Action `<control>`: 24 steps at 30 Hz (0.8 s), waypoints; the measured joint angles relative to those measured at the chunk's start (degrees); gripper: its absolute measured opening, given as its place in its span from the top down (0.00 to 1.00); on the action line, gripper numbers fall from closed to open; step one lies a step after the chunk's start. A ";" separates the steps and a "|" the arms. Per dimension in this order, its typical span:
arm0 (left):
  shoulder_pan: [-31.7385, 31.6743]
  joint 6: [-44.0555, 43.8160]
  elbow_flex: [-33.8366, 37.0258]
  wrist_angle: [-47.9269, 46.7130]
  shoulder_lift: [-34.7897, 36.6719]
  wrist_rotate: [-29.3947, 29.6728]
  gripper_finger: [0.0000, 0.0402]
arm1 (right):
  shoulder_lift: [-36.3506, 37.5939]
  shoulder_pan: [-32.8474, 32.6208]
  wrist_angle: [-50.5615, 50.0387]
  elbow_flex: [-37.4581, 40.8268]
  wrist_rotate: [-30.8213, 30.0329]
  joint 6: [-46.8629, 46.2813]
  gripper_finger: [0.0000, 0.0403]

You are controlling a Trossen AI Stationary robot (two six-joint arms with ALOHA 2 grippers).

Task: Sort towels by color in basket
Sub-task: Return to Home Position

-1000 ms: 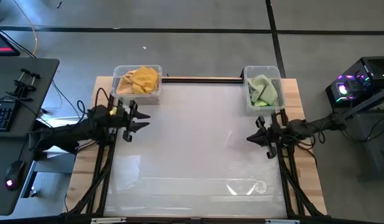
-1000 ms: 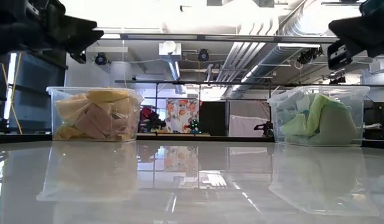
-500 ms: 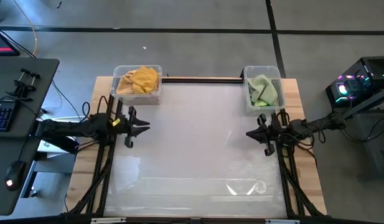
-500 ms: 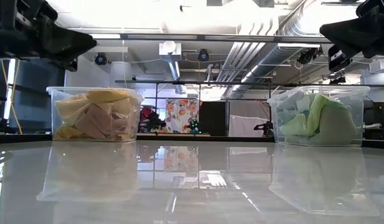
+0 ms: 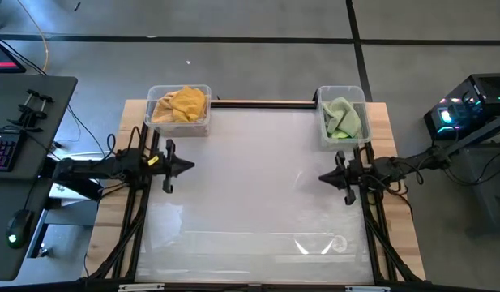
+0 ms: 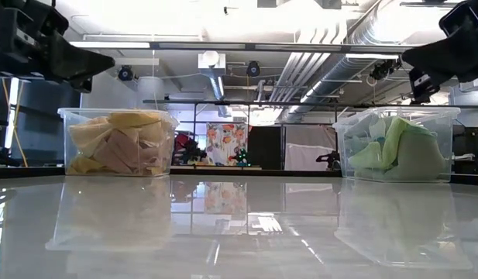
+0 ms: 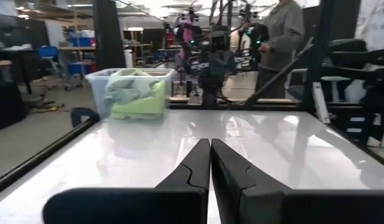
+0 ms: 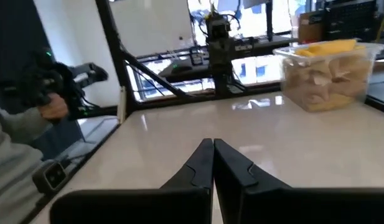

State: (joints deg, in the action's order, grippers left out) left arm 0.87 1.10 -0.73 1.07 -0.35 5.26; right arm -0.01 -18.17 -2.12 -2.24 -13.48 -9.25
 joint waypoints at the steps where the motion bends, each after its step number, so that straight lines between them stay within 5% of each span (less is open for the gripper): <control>1: -0.48 0.05 0.00 -0.03 -0.03 -0.01 1.00 | 0.00 0.00 -0.92 -0.33 -0.55 0.14 1.00; 16: -3.22 1.81 0.00 -0.15 -1.14 -0.51 1.00 | -0.31 0.45 -1.78 -0.59 -2.19 0.12 1.00; 24: -3.22 2.05 0.00 -0.16 -1.15 -0.53 1.00 | -0.26 7.88 -0.30 -0.59 4.47 -7.71 1.00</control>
State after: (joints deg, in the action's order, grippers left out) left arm -2.35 3.15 -0.73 0.91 -1.50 4.74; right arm -0.27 -10.30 -2.43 -2.83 -9.01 -16.96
